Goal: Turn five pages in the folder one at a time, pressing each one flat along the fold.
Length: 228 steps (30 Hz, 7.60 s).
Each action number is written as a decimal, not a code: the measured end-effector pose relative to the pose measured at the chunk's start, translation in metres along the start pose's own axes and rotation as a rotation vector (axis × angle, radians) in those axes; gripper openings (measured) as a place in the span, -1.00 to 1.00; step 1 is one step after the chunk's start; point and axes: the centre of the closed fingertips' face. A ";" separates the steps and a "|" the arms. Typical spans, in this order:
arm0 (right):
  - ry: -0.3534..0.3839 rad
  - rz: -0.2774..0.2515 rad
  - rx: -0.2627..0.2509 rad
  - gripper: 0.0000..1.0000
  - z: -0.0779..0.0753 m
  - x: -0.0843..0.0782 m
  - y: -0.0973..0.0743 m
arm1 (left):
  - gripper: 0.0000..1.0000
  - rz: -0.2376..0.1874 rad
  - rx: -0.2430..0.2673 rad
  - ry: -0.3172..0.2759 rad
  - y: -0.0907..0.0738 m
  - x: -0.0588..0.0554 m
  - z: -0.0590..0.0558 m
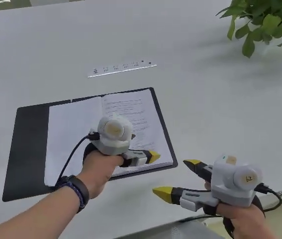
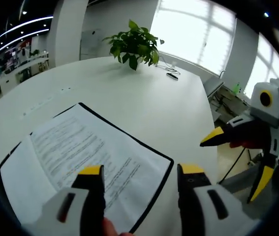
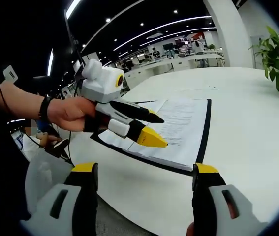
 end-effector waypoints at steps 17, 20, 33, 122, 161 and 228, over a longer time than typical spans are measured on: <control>0.004 0.022 -0.004 0.52 -0.006 -0.003 -0.001 | 0.14 0.131 0.069 0.105 0.034 -0.030 0.009; 0.012 0.013 -0.005 0.51 -0.006 0.000 0.001 | 0.07 0.129 0.075 0.106 0.033 -0.030 0.011; 0.037 0.008 -0.009 0.45 -0.014 0.002 0.011 | 0.08 0.114 0.092 0.145 0.035 -0.034 0.010; 0.370 -0.224 0.103 -1.00 -0.047 0.102 0.104 | 0.34 -0.119 0.261 -0.062 -0.135 -0.037 0.077; 0.301 -0.154 0.251 -1.00 0.081 0.104 0.171 | 0.38 -0.202 0.447 -0.173 -0.274 -0.090 0.117; 0.551 0.055 0.247 -1.00 0.137 0.025 0.309 | 0.43 -0.182 0.473 -0.250 -0.313 -0.156 0.121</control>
Point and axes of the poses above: the centre of the closed fingertips' face, and the gripper's own axes: y roughly forward along the fingers, z roughly to its left, x roughly out of its top, and after that the axes turned 7 degrees about y, right-handed
